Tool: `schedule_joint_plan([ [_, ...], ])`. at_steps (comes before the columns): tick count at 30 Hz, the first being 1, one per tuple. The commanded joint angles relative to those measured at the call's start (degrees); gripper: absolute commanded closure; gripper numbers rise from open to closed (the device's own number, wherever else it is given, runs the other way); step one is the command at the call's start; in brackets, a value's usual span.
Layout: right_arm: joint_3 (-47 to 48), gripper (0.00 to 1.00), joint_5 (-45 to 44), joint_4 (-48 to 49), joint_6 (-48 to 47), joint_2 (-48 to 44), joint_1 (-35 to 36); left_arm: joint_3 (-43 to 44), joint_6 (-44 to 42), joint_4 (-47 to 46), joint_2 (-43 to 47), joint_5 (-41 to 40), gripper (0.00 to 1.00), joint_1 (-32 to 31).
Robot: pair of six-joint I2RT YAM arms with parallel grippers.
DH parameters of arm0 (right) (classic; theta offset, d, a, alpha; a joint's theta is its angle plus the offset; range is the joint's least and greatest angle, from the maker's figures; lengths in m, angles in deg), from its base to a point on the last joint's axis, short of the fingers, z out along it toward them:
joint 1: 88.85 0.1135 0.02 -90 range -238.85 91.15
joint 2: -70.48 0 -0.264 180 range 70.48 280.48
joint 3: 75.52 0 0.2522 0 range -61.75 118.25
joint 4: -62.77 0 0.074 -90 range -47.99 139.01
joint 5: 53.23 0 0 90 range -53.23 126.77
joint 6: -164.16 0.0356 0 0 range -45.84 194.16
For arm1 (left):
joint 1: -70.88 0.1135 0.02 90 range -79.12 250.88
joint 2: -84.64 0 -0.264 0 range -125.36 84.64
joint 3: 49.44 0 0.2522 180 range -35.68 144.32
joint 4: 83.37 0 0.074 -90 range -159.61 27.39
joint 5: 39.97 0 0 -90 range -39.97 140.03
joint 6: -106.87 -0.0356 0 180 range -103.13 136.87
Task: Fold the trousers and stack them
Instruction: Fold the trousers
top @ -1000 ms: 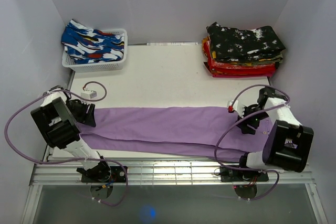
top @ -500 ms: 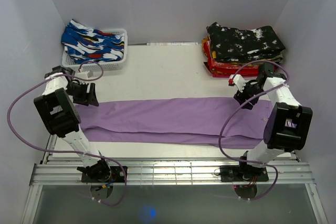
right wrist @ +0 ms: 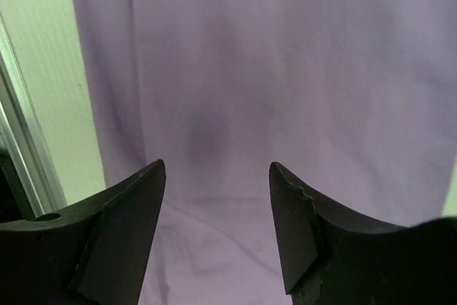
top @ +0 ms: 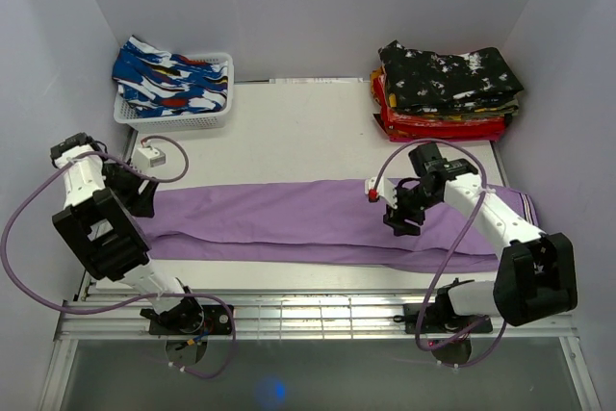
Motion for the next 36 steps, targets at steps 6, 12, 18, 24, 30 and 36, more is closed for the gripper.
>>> schedule_joint_plan([
  [6,-4.9,0.36,0.2,8.1,9.3,-0.9,10.4,-2.0,-15.1,1.5,-1.0,-4.1,0.27,4.3],
  [12,-8.6,0.34,-2.2,10.8,10.9,-1.6,14.7,-5.9,-20.1,0.0,1.1,-5.1,0.27,4.8],
  [18,-10.9,0.33,-6.7,15.2,13.3,-1.3,15.9,-8.9,-21.2,-2.1,1.2,-7.0,0.29,5.0],
  [24,-11.8,0.37,-10.5,19.4,14.1,-0.3,16.1,-12.3,-22.4,-8.3,1.7,-9.4,0.3,5.0],
  [30,-11.6,0.41,-10.2,20.0,14.0,0.8,16.2,-12.1,-22.4,-10.9,0.4,-10.3,0.34,5.0],
  [36,-11.9,0.37,-9.7,20.0,14.1,0.9,16.9,-12.6,-21.2,-11.9,-2.2,-13.1,0.42,5.1],
])
